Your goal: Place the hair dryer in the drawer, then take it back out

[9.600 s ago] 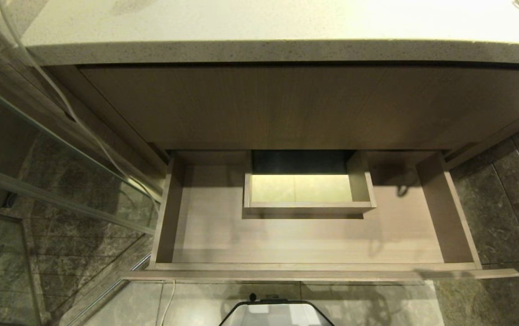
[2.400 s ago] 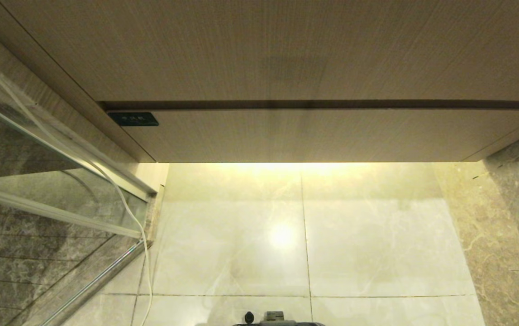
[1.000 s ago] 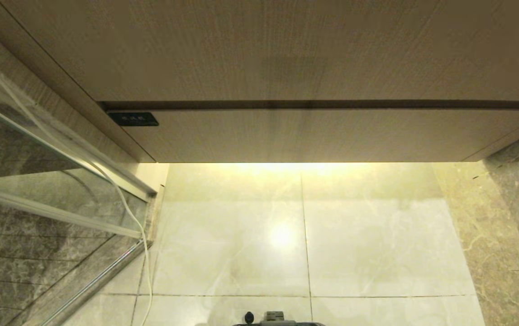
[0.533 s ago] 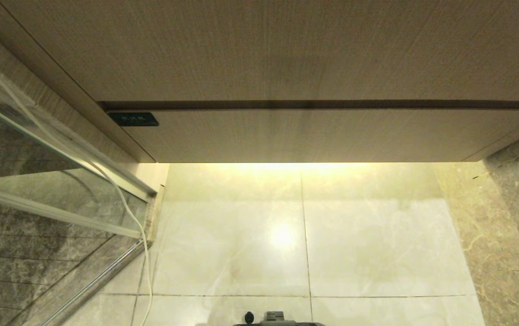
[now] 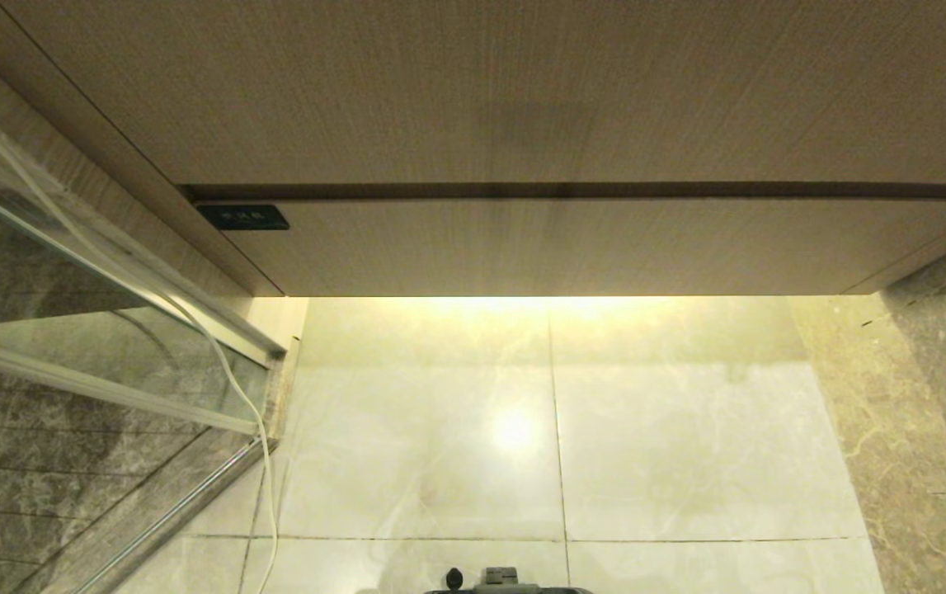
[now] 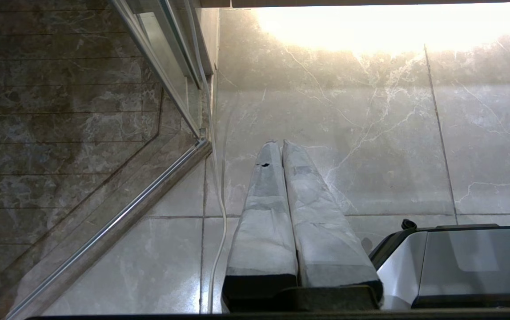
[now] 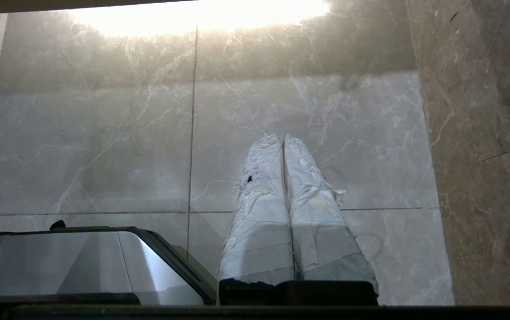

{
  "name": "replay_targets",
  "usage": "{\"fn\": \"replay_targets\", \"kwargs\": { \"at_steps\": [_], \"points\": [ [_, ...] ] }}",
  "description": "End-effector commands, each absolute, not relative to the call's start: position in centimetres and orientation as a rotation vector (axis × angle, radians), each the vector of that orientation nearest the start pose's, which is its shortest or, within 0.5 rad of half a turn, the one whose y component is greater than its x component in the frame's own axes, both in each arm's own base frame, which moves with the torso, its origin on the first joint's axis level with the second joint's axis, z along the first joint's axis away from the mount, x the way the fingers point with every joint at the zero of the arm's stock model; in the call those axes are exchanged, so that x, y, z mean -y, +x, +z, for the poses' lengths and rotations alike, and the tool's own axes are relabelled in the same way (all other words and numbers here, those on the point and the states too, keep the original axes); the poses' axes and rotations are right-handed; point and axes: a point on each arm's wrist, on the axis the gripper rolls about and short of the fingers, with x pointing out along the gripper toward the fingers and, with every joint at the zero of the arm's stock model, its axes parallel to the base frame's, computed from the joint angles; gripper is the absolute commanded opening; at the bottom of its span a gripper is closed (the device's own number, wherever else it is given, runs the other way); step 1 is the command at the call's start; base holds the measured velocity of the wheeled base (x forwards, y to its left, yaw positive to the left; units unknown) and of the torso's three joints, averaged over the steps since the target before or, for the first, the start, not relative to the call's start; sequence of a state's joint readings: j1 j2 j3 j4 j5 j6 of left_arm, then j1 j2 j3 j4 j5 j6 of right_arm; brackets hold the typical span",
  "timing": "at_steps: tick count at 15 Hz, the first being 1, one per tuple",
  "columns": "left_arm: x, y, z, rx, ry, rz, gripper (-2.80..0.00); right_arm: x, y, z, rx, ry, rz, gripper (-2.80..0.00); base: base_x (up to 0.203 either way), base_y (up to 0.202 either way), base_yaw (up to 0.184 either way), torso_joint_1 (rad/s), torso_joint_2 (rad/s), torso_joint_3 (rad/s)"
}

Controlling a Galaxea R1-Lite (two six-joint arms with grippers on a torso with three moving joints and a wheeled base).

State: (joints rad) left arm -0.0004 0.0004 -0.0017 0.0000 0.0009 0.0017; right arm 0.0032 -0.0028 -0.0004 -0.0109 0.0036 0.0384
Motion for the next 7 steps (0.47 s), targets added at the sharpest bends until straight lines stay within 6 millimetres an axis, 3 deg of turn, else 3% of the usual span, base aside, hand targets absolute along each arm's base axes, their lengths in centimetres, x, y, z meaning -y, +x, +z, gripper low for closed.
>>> {"fn": "replay_targets", "kwargs": {
  "at_steps": [1,7],
  "points": [
    [0.00,-2.29,7.59,0.002,0.002,0.002,-2.80,0.00,-2.28,7.70,0.011,0.040,0.005,-2.80,0.000,0.000,0.000,0.000,0.00,0.000],
    [0.00,-2.29,7.59,0.002,0.002,0.002,-2.80,0.01,-2.29,7.70,0.012,0.038,0.002,-2.80,0.000,0.000,0.000,0.000,0.00,0.000]
  ]
}}
